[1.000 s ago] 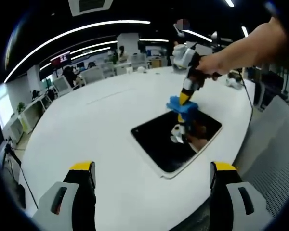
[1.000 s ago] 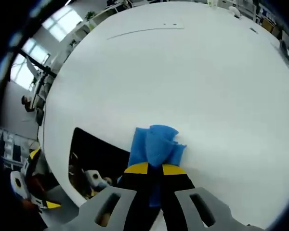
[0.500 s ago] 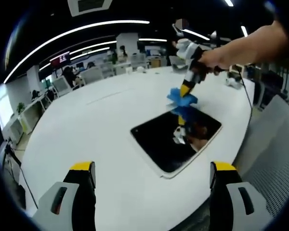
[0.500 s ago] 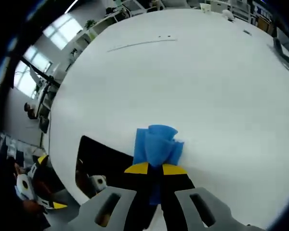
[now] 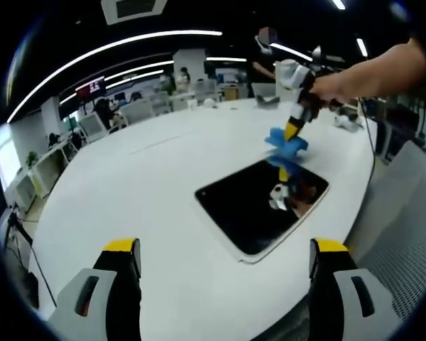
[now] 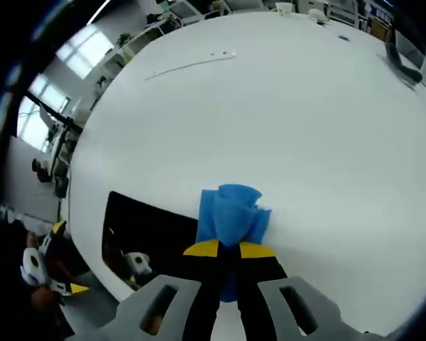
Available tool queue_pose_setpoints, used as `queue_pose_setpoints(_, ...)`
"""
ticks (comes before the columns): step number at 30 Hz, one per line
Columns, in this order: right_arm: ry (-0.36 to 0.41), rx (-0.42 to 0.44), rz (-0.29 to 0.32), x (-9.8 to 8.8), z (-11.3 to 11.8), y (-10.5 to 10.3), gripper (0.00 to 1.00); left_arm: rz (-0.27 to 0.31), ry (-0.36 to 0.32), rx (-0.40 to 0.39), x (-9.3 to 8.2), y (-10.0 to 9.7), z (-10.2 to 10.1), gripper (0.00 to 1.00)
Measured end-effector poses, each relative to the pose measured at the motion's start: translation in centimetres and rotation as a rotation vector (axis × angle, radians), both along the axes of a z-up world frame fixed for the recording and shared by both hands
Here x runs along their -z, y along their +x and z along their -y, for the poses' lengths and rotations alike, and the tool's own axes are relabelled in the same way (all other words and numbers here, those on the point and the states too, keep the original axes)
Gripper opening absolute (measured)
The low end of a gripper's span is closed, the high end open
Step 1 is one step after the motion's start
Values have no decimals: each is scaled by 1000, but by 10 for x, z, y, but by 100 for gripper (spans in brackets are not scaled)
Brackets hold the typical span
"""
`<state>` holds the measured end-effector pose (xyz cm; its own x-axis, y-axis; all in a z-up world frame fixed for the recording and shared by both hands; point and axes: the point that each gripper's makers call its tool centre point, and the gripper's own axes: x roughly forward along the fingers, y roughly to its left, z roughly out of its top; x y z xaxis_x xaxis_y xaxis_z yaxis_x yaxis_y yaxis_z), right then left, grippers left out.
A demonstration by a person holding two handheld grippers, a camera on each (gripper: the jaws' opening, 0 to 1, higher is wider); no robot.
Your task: Wipe the mirror surface with the cleaning cloth until all visible marks leave the cleaned area.
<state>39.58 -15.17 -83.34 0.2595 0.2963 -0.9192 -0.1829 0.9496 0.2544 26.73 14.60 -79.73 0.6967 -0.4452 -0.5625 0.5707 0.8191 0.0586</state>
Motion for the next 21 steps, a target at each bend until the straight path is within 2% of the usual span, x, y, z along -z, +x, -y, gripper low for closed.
queue_pose_setpoints(5,-2,19,-5,0,19,-6,2,2,1,-4,-1,0,0,99)
queue_pose_setpoints(7,26,47,-14,0,22,-8,2,2,1,-2,-1,0,0,99)
queue_pose_setpoints(11,26,53,-18,-1,27,-13,2,-2,2,-4,-1,0,0,99)
queue_pose_setpoints(21,-3,37,-36,5,36,-20,3,-3,-14,-37,-2,1,-4,99)
